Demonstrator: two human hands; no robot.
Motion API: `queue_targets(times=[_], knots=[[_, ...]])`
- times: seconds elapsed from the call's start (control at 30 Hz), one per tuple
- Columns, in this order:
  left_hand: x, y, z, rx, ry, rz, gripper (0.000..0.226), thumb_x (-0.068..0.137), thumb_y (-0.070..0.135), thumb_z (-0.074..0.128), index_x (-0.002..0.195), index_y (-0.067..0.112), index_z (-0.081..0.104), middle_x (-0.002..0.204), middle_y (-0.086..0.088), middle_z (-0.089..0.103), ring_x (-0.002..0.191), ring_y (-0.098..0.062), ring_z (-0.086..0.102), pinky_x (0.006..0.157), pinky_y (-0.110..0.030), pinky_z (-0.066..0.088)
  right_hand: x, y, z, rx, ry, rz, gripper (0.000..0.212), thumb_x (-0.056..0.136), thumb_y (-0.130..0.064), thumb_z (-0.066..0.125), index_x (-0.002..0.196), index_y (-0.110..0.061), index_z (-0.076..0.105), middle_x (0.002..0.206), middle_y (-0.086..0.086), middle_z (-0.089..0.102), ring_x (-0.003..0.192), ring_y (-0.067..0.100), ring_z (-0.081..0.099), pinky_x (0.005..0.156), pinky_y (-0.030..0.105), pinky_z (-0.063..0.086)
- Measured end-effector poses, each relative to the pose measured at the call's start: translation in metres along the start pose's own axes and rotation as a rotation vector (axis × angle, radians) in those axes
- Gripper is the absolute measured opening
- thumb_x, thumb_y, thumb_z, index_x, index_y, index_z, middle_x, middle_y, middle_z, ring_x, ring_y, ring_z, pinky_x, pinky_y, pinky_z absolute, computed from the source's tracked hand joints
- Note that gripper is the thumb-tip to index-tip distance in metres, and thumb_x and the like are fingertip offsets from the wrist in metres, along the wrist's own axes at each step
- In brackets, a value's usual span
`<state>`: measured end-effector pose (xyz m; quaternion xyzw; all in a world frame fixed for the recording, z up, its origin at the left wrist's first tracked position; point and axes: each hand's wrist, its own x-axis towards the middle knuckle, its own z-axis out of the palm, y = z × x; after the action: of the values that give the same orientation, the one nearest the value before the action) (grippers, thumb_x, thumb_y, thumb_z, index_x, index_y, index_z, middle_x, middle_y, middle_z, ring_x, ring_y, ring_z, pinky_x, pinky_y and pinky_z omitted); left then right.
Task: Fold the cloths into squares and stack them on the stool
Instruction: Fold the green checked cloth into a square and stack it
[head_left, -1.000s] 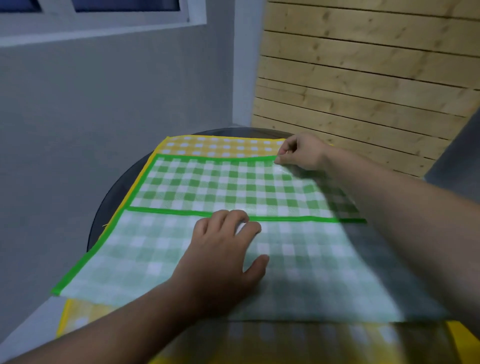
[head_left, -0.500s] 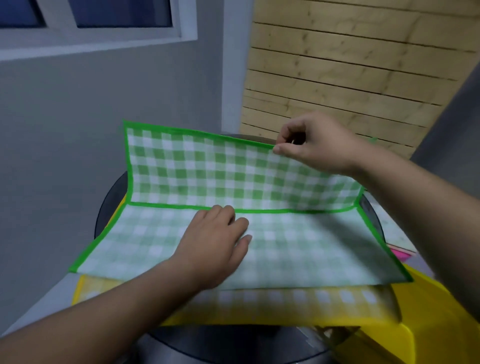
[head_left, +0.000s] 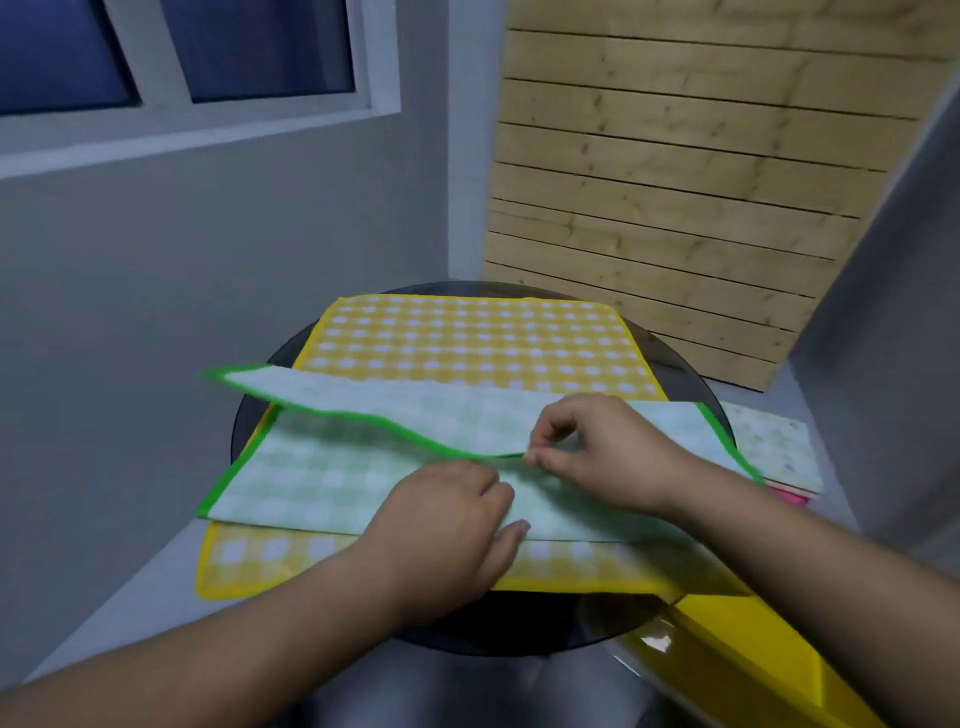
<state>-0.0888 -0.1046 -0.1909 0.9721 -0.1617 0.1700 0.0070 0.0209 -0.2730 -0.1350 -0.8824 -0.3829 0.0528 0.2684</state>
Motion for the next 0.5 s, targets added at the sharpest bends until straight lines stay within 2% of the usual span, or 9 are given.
queue_targets(times=[0.1,0.23,0.33,0.37,0.43,0.5], knots=[[-0.008,0.01,-0.003,0.036,0.06,0.107,0.029,0.087,0.044,0.057,0.076,0.017,0.059,0.076,-0.003,0.055,0.069,-0.026,0.054,0.057,-0.036,0.042,-0.008,0.003,0.01,-0.004,-0.046,0.039,0.008,0.085,-0.026,0.072,0.082,-0.018,0.072,0.085,-0.009,0.07,0.085,0.009,0.063,0.085,0.034,0.051],[-0.007,0.0,-0.01,0.041,0.078,0.063,0.046,0.078,0.055,0.063,0.1,0.014,0.062,0.106,-0.008,0.059,0.095,-0.03,0.056,0.078,-0.039,0.043,-0.016,0.007,0.014,0.007,-0.09,0.076,0.01,0.082,-0.029,0.074,0.075,-0.024,0.069,0.083,-0.01,0.069,0.084,0.005,0.062,0.084,0.032,0.051],[-0.007,-0.014,-0.008,0.047,-0.061,0.003,0.065,0.078,0.065,0.059,0.123,0.017,0.057,0.132,-0.012,0.055,0.124,-0.033,0.053,0.101,-0.043,0.044,-0.022,0.011,0.014,0.013,-0.11,0.071,0.011,0.081,-0.032,0.075,0.073,-0.029,0.068,0.089,-0.011,0.069,0.088,0.004,0.062,0.087,0.033,0.051],[-0.006,-0.018,-0.007,0.055,-0.129,-0.01,0.07,0.08,0.068,0.053,0.131,0.019,0.054,0.141,-0.012,0.051,0.133,-0.032,0.047,0.11,-0.043,0.039,-0.024,0.012,0.014,0.017,-0.115,0.07,0.011,0.08,-0.033,0.076,0.074,-0.029,0.068,0.092,-0.011,0.069,0.09,0.004,0.063,0.088,0.035,0.051],[-0.007,-0.025,-0.006,0.059,-0.242,-0.016,0.074,0.088,0.072,0.037,0.146,0.027,0.039,0.158,-0.009,0.033,0.149,-0.028,0.025,0.123,-0.044,0.018,-0.029,0.015,0.015,0.022,-0.128,0.064,0.011,0.08,-0.035,0.076,0.074,-0.03,0.068,0.095,-0.012,0.067,0.094,0.004,0.062,0.09,0.035,0.051],[-0.007,-0.03,-0.003,0.061,-0.334,-0.015,0.076,0.089,0.073,0.018,0.154,0.034,0.023,0.165,-0.004,0.014,0.154,-0.023,0.004,0.125,-0.044,0.003,-0.033,0.017,0.016,0.009,-0.139,0.035,0.012,0.079,-0.037,0.076,0.073,-0.031,0.068,0.097,-0.013,0.066,0.098,0.003,0.06,0.092,0.033,0.049]])
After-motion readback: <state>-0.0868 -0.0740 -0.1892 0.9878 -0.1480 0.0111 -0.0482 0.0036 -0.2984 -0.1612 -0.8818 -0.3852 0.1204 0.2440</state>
